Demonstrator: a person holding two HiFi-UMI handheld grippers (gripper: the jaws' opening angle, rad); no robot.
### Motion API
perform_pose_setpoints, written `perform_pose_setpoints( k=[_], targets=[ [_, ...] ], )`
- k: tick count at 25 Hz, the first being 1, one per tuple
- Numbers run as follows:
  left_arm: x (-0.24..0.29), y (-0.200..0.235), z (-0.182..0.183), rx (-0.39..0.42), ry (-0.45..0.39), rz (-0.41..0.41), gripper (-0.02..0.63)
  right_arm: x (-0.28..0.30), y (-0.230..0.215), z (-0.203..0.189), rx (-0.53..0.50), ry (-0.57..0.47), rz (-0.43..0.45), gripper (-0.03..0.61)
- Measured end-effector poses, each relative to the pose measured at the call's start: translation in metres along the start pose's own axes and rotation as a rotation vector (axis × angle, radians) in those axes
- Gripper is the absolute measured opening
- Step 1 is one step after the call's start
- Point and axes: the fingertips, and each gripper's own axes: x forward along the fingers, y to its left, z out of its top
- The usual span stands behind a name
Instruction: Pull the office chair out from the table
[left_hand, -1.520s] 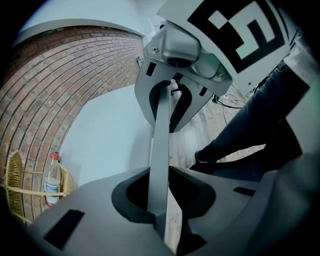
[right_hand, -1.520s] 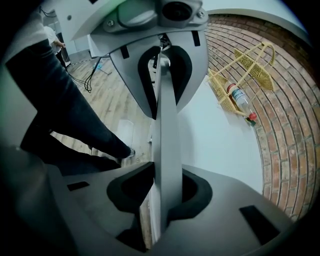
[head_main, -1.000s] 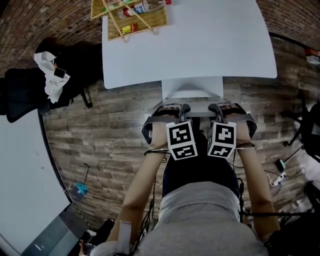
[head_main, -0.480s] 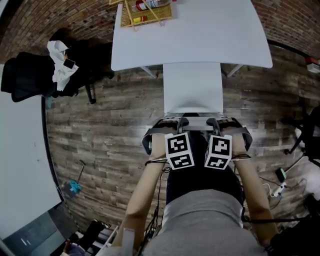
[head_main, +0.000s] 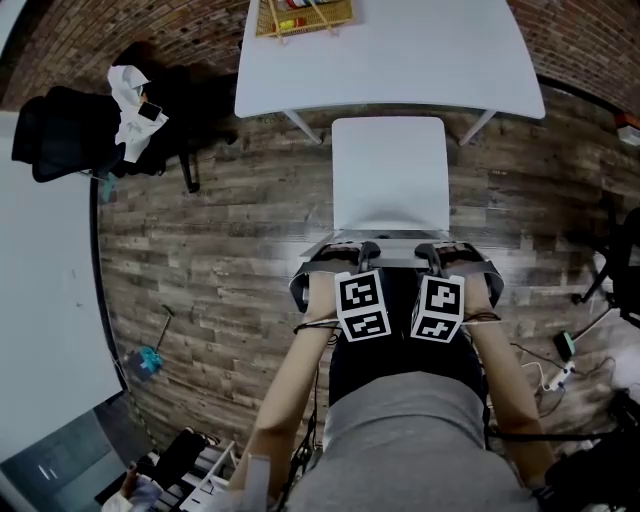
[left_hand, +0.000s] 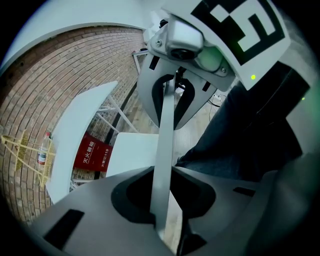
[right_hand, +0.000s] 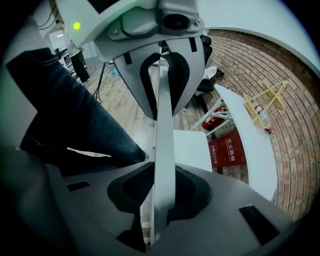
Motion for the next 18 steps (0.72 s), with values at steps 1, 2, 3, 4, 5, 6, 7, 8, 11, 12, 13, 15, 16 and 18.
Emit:
perform_pose_setpoints(
  k=[1, 2, 3, 4, 5, 6, 7, 8, 11, 12, 13, 15, 16, 18],
  targets=[
    [-0.0003, -0.0016, 0.0, 0.002, -0.002, 0.0, 0.089, -0.0007, 0.0015, 0.0002, 0.004, -0.001, -0.002, 0.091],
    [-0.0006, -0.0026, -0.0001, 0.003, -0.005, -0.003, 0.089, -0.0012, 0.0023, 0.0006, 0.008, 0.0, -0.005, 0.091],
    [-0.0011, -0.0031, -0.0005, 0.002, -0.011, -0.008, 0.089, -0.0015, 0.0026, 0.0012, 0.011, 0.002, -0.007, 0.091],
    [-0.0016, -0.0034, -0.0007, 0.0, -0.02, -0.013, 0.089, -0.0017, 0.0028, 0.0019, 0.013, 0.003, -0.007, 0.091],
    [-0.002, -0.0036, -0.0008, -0.001, -0.033, -0.016, 0.091, -0.0017, 0.003, 0.0021, 0.013, 0.004, -0.007, 0.091],
    [-0.0024, -0.0037, -0.0008, -0.002, -0.046, -0.016, 0.091, -0.0012, 0.0033, 0.0014, 0.012, 0.006, -0.007, 0.091],
    [-0.0026, -0.0035, -0.0007, -0.002, -0.055, -0.015, 0.091, -0.0001, 0.0036, -0.0005, 0.008, 0.011, -0.01, 0.091],
    [-0.0027, -0.003, -0.001, 0.001, -0.06, -0.013, 0.091, 0.0015, 0.0038, -0.0029, 0.002, 0.018, -0.015, 0.091],
    [-0.0021, -0.0007, -0.0024, 0.013, -0.074, -0.014, 0.091, 0.0046, 0.0018, -0.0047, -0.005, 0.019, -0.025, 0.092],
    [-0.0019, -0.0003, -0.0022, 0.009, -0.085, -0.017, 0.091, 0.0049, 0.0011, -0.0048, 0.0, 0.017, -0.028, 0.094],
    [-0.0019, -0.0005, -0.0018, -0.001, -0.098, -0.02, 0.091, 0.005, 0.0006, -0.0051, 0.008, 0.016, -0.032, 0.094],
    [-0.0029, -0.0021, -0.001, -0.016, -0.121, -0.023, 0.094, 0.0048, 0.0005, -0.0047, 0.025, 0.016, -0.041, 0.122],
    [-0.0038, -0.003, -0.0005, -0.019, -0.134, -0.024, 0.097, 0.0048, 0.001, -0.0033, 0.03, 0.013, -0.039, 0.139],
    [-0.0077, -0.0052, 0.0029, -0.033, -0.172, -0.038, 0.122, 0.0039, 0.004, 0.0024, 0.041, -0.001, -0.014, 0.215]
  ],
)
